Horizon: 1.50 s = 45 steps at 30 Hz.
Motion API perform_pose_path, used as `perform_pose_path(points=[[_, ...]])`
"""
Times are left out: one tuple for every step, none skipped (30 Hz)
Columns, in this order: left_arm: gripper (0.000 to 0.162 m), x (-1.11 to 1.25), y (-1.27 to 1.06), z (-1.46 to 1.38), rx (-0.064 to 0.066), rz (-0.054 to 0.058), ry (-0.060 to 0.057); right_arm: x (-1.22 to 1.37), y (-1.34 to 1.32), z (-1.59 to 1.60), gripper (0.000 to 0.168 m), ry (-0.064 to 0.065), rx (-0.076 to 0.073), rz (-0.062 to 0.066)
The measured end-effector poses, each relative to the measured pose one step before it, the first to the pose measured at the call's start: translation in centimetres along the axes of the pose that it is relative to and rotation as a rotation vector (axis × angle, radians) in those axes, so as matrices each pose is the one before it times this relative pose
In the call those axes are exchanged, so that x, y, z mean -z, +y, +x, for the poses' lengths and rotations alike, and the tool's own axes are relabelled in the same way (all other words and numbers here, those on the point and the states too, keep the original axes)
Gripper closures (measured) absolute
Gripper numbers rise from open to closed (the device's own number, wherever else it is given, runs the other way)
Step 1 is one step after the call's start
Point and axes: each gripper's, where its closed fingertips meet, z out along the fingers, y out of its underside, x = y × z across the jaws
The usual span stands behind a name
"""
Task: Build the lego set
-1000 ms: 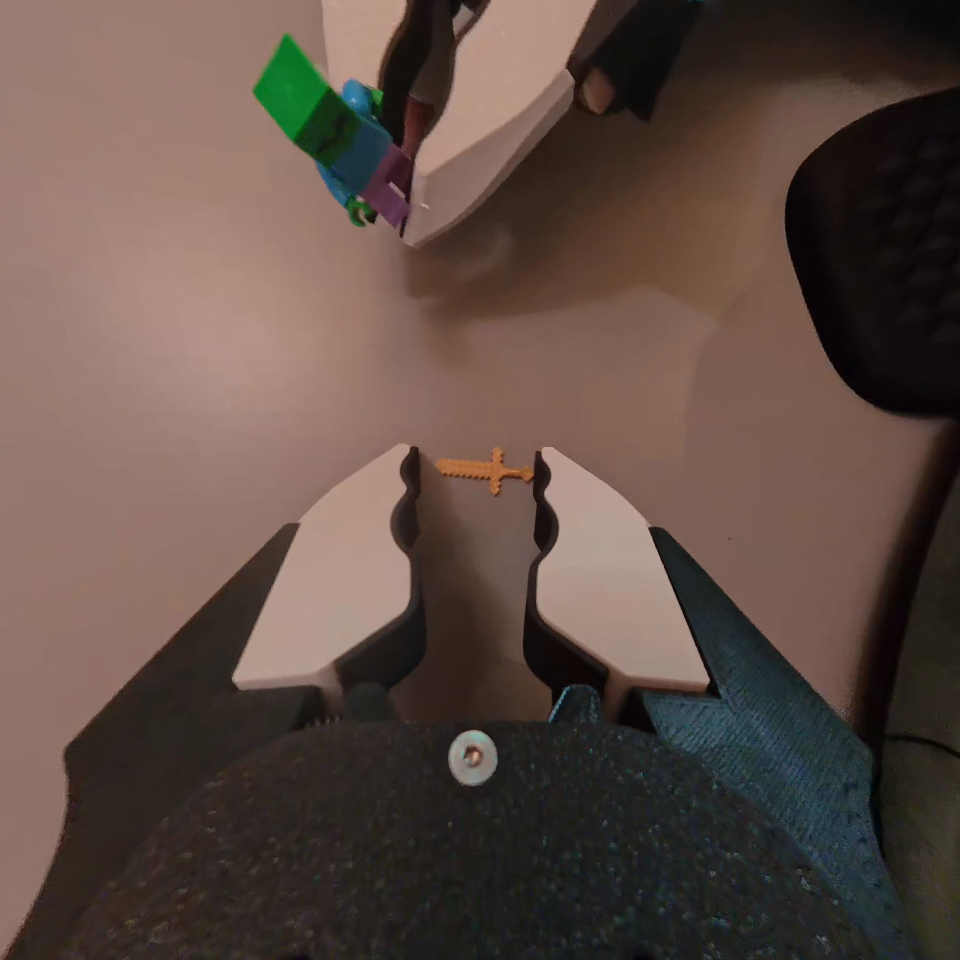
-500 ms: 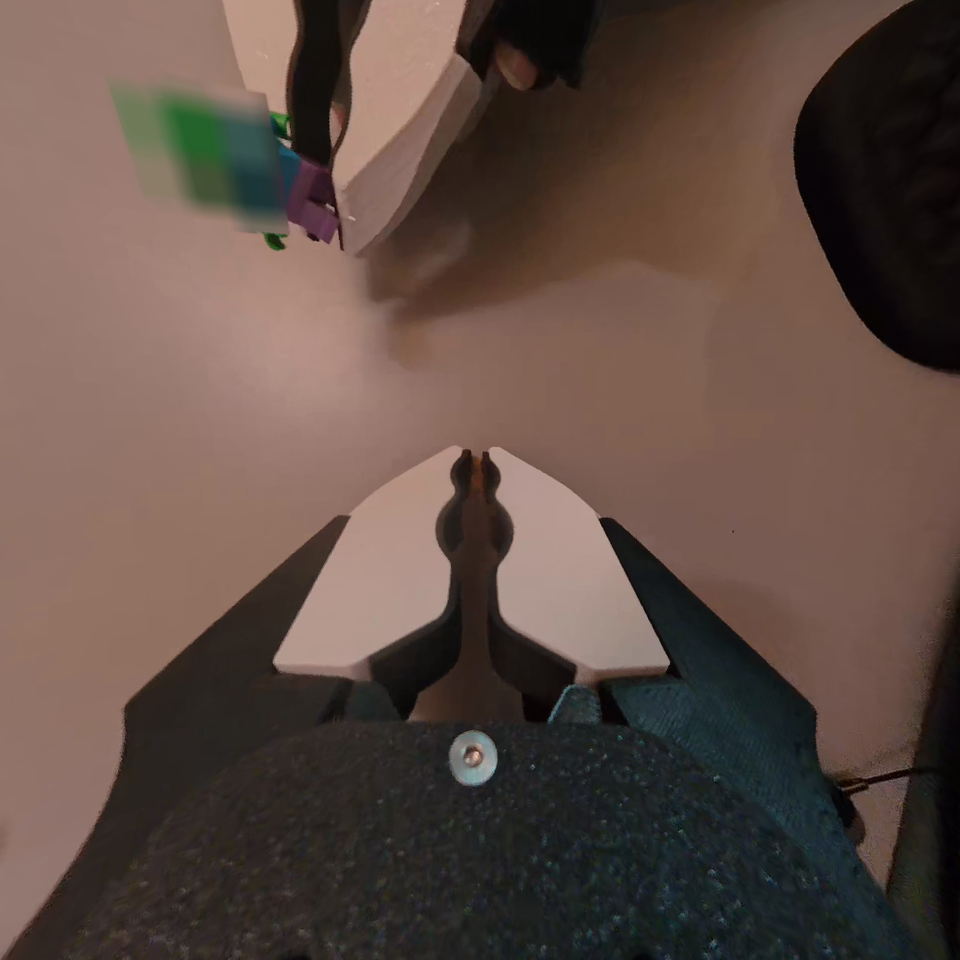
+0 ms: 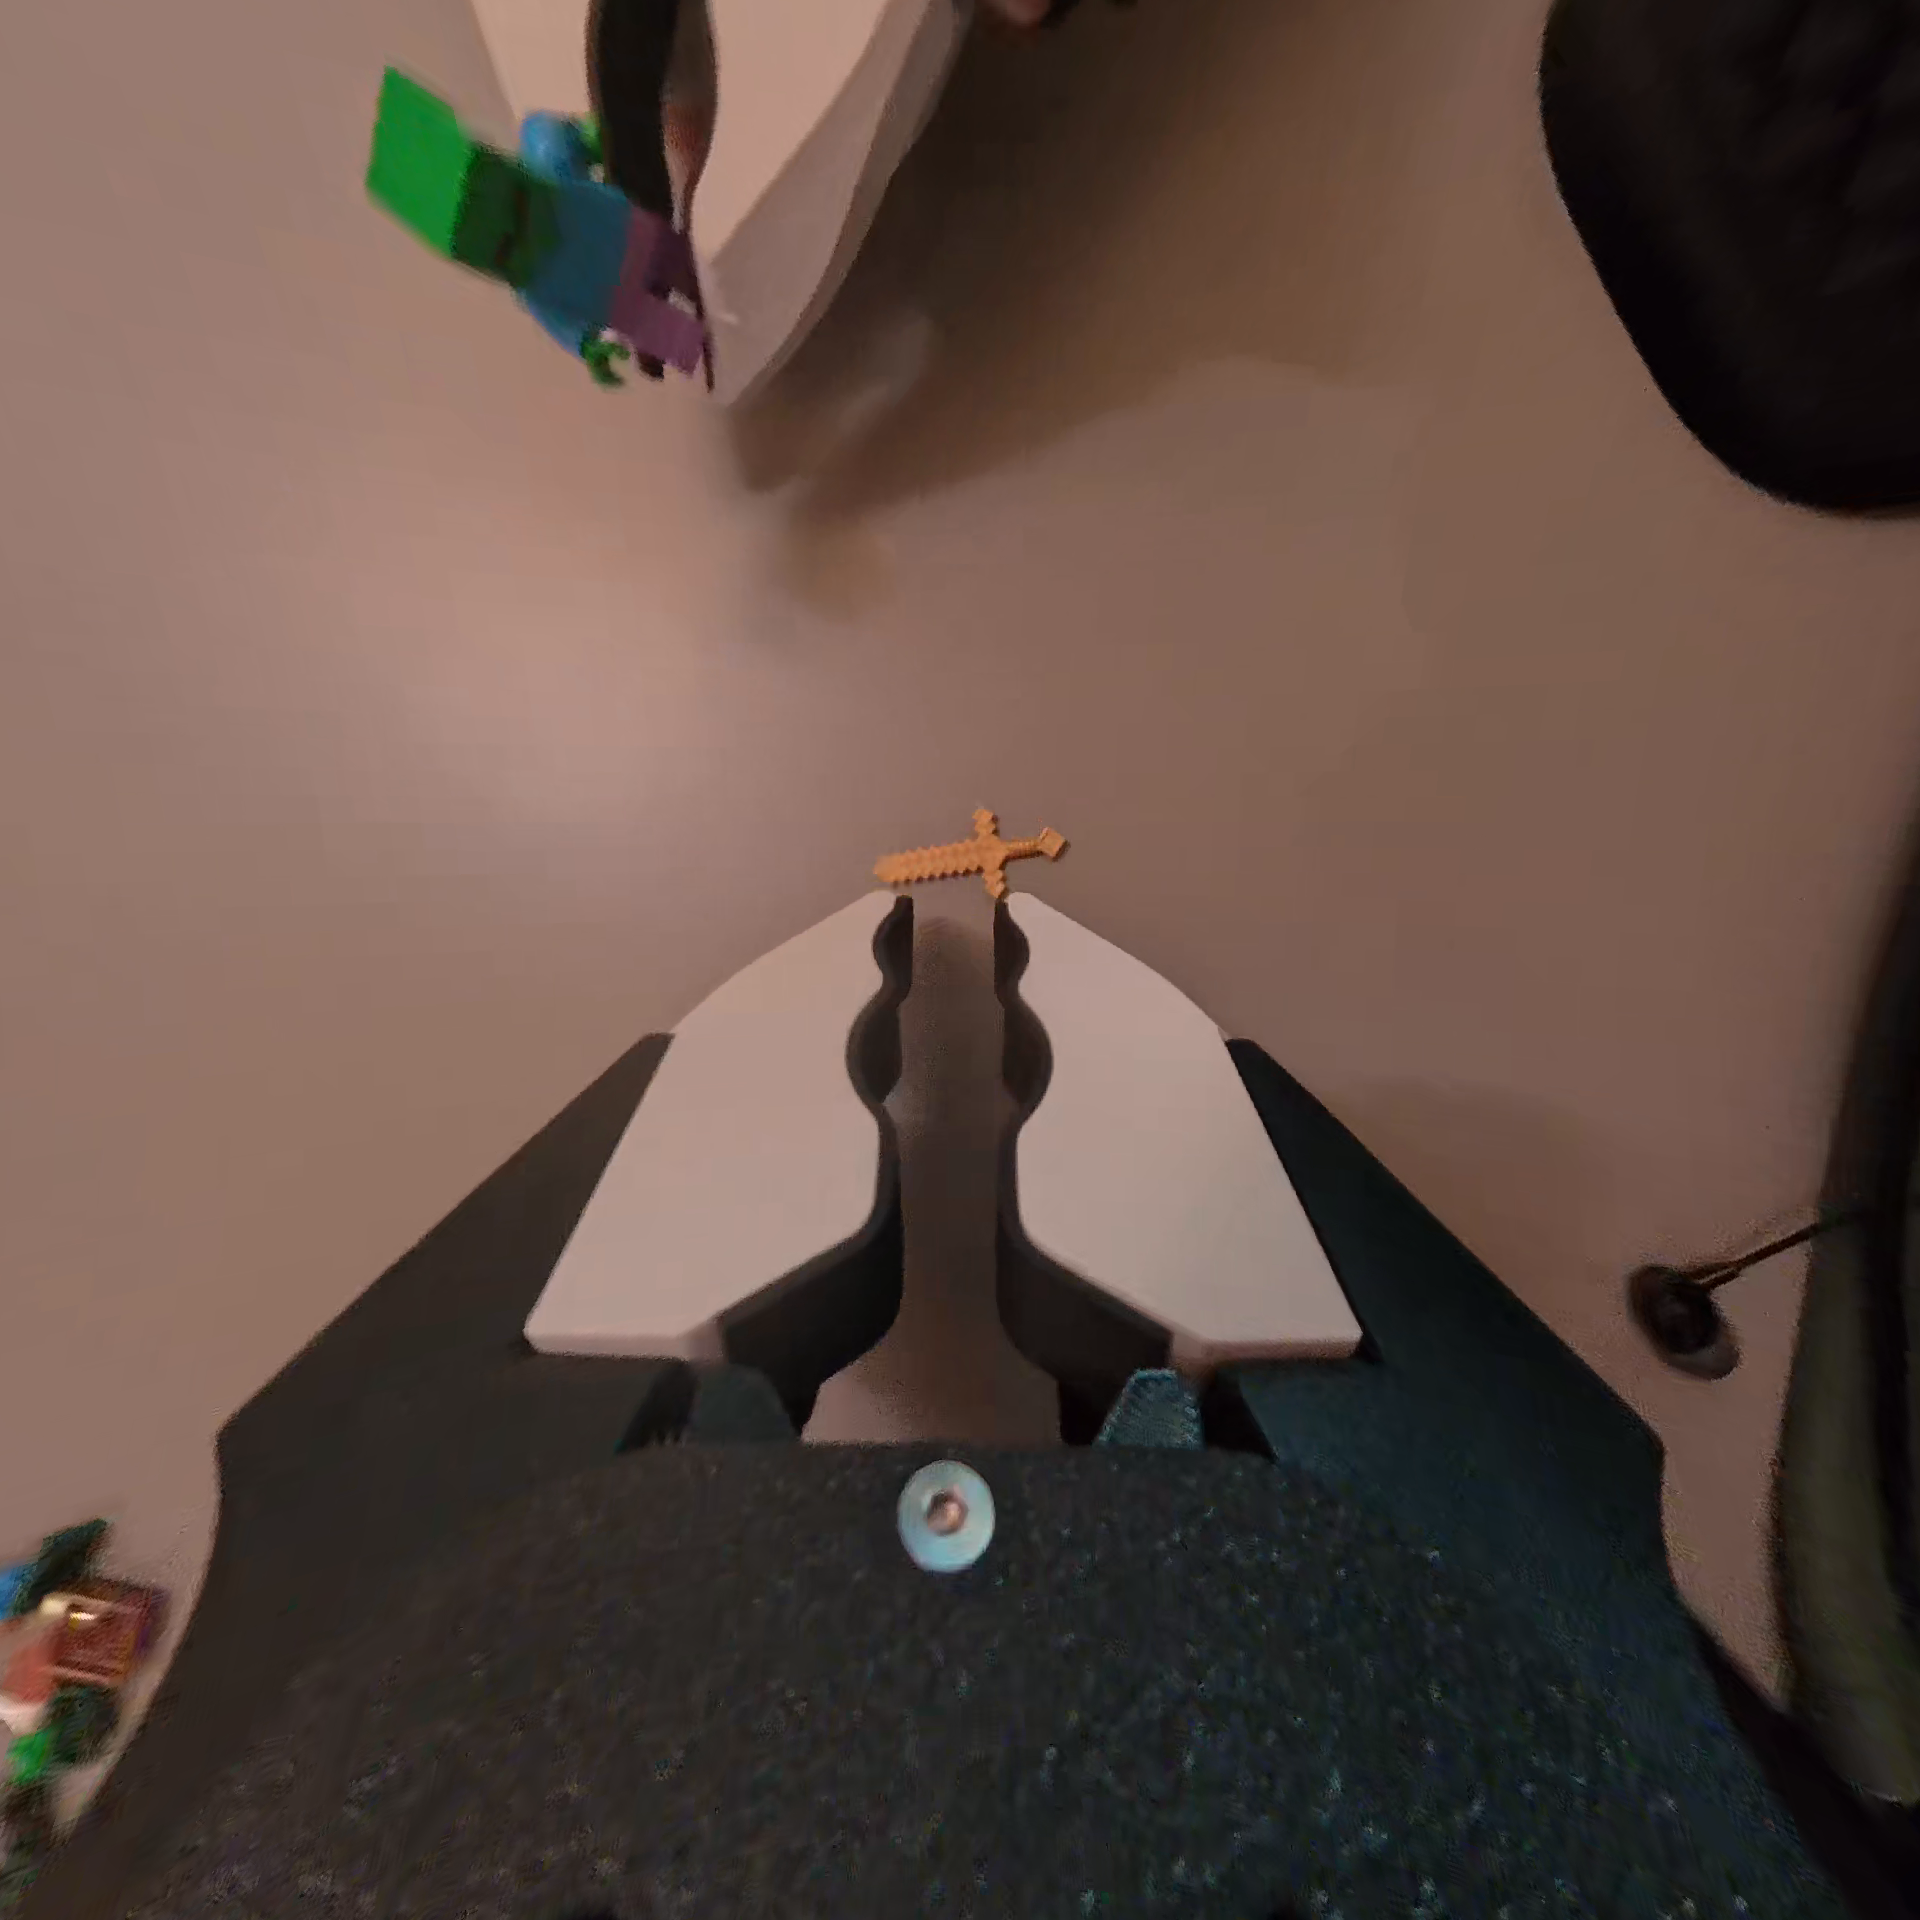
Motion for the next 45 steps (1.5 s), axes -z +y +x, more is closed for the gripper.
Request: perform_pose_path(points=[[0.148,-0.095,-0.105,0.137,0.058,-0.0032,0.0113,0.016,0.009,-0.005,0.159,-0.0004,-0.0004,0.0001],[0.148,-0.029,-0.233,0.31,0.0477,0.0066,0.0153,0.019,0.022,0.001,0.159,-0.0007,-0.0007,0.0],[0.148,-0.066,-0.049,0.239,0.0258,-0.0032,0.0034,0.023,-0.004,0.008,0.159,-0.001,-0.0017,0.0005],[0.147,-0.102,0.103,-0.066,0.0067,-0.0109,-0.0204,0.014,-0.002,0.016,0.159,-0.002,-0.0031,0.0007],[0.148,-0.141,0.17,-0.131,-0.0018,-0.012,-0.0232,-0.003,0.006,0.01,0.159,-0.0023,-0.003,0.0],[0.149,-0.192,0.133,0.07,-0.0009,-0.0089,-0.0063,-0.004,-0.006,0.007,0.159,-0.0015,-0.0017,0.0],[0.149,-0.228,0.051,0.05,0.0028,-0.0017,-0.0022,-0.009,-0.005,-0.009,0.159,-0.0006,0.0,0.0],[0.153,-0.133,-0.098,-0.13,0.0023,0.0083,-0.0116,-0.013,0.015,-0.014,0.159,0.0004,0.0018,-0.0009],[0.154,-0.062,-0.049,-0.068,-0.0019,0.0009,-0.0048,-0.01,0.011,-0.018,0.159,0.0012,0.0029,-0.0015],[0.155,-0.033,-0.035,-0.04,-0.0038,-0.0035,-0.0028,-0.022,0.034,-0.034,0.159,0.0007,0.003,-0.0023],[0.156,-0.035,-0.033,-0.067,-0.012,-0.0028,-0.0073,-0.024,0.023,-0.023,0.159,0.0005,0.0024,-0.0027],[0.158,-0.015,-0.016,0.083,-0.0199,-0.0046,0.0037,-0.025,0.029,-0.012,0.159,0.0001,0.0017,-0.0023],[0.158,-0.001,0.005,0.009,-0.0245,-0.0074,0.0013,0.001,0.011,-0.019,0.159,-0.0001,0.0007,-0.001],[0.159,0.003,0.008,0.002,-0.0385,-0.0078,0.0015,-0.001,-0.001,-0.003,0.159,-0.0001,-0.0002,0.0001],[0.159,0.036,0.018,-0.136,-0.0613,-0.008,-0.0114,0.004,-0.003,0.007,0.159,-0.0001,-0.0005,0.0005],[0.159,0.056,0.113,-0.497,-0.0707,-0.0137,-0.037,0.015,-0.011,0.009,0.159,0.0001,-0.0006,0.0009],[0.16,0.109,0.129,-0.453,-0.0691,-0.0157,-0.0292,0.013,-0.013,0.007,0.159,0.0001,-0.0009,0.0011],[0.16,0.179,-0.123,-0.187,-0.0687,0.0041,-0.0077,0.005,-0.001,0.001,0.159,-0.0003,-0.001,0.0003],[0.16,0.272,-0.154,-0.452,-0.0667,0.0076,-0.0264,-0.001,-0.001,0.005,0.159,-0.0001,-0.0004,-0.0001],[0.161,0.276,0.114,-0.757,-0.0518,-0.0166,-0.0425,0.0,0.0,-0.009,0.159,-0.0004,0.0008,0.0001],[0.161,0.313,-0.086,-0.599,-0.0516,-0.0026,-0.0315,-0.008,-0.005,-0.026,0.159,-0.001,0.0011,0.0002],[0.161,0.361,-0.389,-0.581,-0.0406,0.021,-0.0346,0.003,-0.023,-0.033,0.159,-0.0027,-0.0011,0.0014],[0.161,0.297,-0.298,-0.554,-0.0178,0.0118,-0.03,0.027,-0.066,-0.063,0.159,-0.006,-0.0058,0.0049],[0.161,0.196,-0.216,-0.37,-0.0098,0.0103,-0.0194,0.022,-0.086,-0.051,0.159,-0.0065,-0.0089,0.0064],[0.161,0.103,-0.183,-0.382,-0.0095,0.0139,-0.0258,0.016,-0.042,-0.016,0.159,-0.004,-0.007,0.0035],[0.161,0.021,-0.091,-0.242,-0.005,0.0092,-0.02,0.001,-0.009,-0.002,0.159,-0.0006,-0.0021,0.0008],[0.161,-0.023,-0.116,-0.081,0.0022,0.012,-0.0125,-0.003,0.005,0.0,0.159,0.0,0.0002,-0.0008],[0.161,-0.031,-0.171,0.005,0.009,0.0162,-0.0088,-0.031,0.003,-0.059,0.159,-0.0021,-0.001,-0.0009],[0.161,-0.039,-0.169,0.02,0.0109,0.0156,-0.0089,-0.037,-0.073,-0.114,0.159,-0.0055,-0.0024,0.0034],[0.162,-0.013,-0.176,-0.022,0.0088,0.0165,-0.0126,-0.03,-0.127,-0.147,0.159,-0.0077,-0.0031,0.0074],[0.162,0.012,-0.211,-0.068,0.0074,0.0176,-0.0155,-0.034,-0.171,-0.159,0.159,-0.0081,-0.0038,0.0095],[0.162,0.025,-0.24,-0.088,0.0109,0.0195,-0.0141,-0.029,-0.214,-0.166,0.159,-0.0093,-0.0057,0.0129],[0.162,0.033,-0.267,-0.055,0.0155,0.0205,-0.0103,-0.02,-0.225,-0.176,0.159,-0.0113,-0.0094,0.0138],[0.162,0.034,-0.311,-0.084,0.0171,0.0241,-0.0123,-0.014,-0.198,-0.128,0.159,-0.0093,-0.0104,0.0119],[0.162,0.002,-0.217,-0.011,0.0158,0.0165,-0.0065,0.001,-0.117,-0.016,0.159,-0.0019,-0.0074,0.0078],[0.162,-0.064,0.054,-0.011,0.0138,0.0003,-0.0051,-0.007,-0.015,0.104,0.159,0.0056,-0.0042,0.0013],[0.162,-0.092,0.183,-0.101,0.0141,-0.0036,-0.0091,-0.005,0.05,0.115,0.159,0.0059,-0.0052,-0.0023],[0.162,-0.12,0.248,0.015,0.0239,-0.0021,0.0035,0.0,0.03,0.072,0.159,0.0024,-0.006,-0.0013],[0.162,-0.149,0.338,0.041,0.0367,-0.0065,0.0106,0.002,-0.025,0.044,0.159,0.0012,-0.0033,0.0018],[0.162,-0.196,0.393,-0.054,0.0398,-0.0082,0.0088,0.014,-0.03,0.032,0.159,0.0015,-0.0014,0.0023],[0.162,-0.209,0.42,-0.113,0.0367,-0.0104,0.0091,0.008,-0.03,0.064,0.159,0.0031,-0.0023,0.0016],[0.162,-0.209,0.369,-0.281,0.0277,-0.0093,0.0026,0.013,-0.032,0.121,0.159,0.0054,-0.0047,0.0025],[0.162,-0.194,0.273,-0.356,0.0127,-0.0062,0.0015,0.029,-0.041,0.12,0.159,0.0042,-0.0074,0.0036],[0.162,-0.209,0.238,-0.216,-0.0014,-0.0056,0.0174,0.039,-0.051,0.113,0.159,0.0021,-0.0093,0.0044],[0.154,-0.262,0.294,-0.407,-0.0043,-0.0122,0.0106,0.057,-0.056,0.149,0.159,0.0037,-0.0091,0.0054]])
